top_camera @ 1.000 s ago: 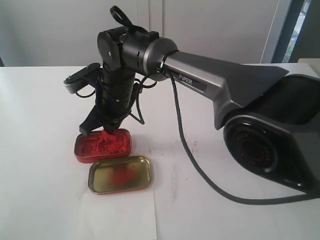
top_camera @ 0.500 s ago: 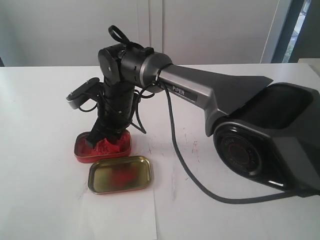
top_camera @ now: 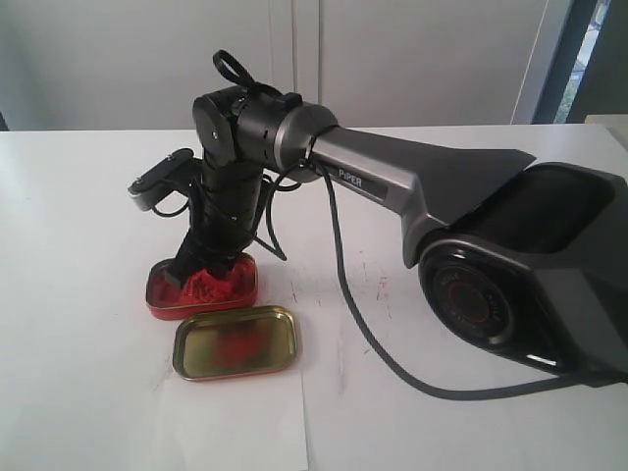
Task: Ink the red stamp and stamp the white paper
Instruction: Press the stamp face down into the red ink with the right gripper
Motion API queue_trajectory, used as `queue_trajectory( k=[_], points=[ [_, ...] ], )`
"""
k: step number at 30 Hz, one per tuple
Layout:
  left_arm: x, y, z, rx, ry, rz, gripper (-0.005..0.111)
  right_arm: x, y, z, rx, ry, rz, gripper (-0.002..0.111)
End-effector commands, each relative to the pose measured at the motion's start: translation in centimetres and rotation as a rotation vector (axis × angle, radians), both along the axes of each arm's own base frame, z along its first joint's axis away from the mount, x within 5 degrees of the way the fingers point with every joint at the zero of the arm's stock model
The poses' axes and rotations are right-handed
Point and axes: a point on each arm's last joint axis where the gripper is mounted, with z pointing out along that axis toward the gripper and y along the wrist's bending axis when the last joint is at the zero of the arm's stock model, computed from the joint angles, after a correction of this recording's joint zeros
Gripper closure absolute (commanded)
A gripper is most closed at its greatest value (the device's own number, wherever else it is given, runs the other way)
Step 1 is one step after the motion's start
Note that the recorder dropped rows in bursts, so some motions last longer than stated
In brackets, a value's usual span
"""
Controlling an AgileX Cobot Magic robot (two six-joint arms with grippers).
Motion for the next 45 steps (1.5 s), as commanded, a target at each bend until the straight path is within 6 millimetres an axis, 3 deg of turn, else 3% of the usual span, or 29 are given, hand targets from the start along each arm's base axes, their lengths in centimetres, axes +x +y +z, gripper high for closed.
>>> queue_trajectory(
  k=[1,31,45],
  points=[
    [0.0,0.0,-0.1,-0.012,-0.005,0.006,0.107,0.1,-0.4,0.2,-0.007,0.01,0.003,0.108],
    [0.0,0.0,-0.1,-0.012,-0.005,0.006,0.107,-0.3,-0.6,-7.8,-0.125,0.164,0.001,0.108],
    [0.0,0.0,-0.1,-0.012,-0.005,0.006,0.107,-0.7,-0.9,-9.5,-0.175,0.216,0.004,0.108]
  ],
)
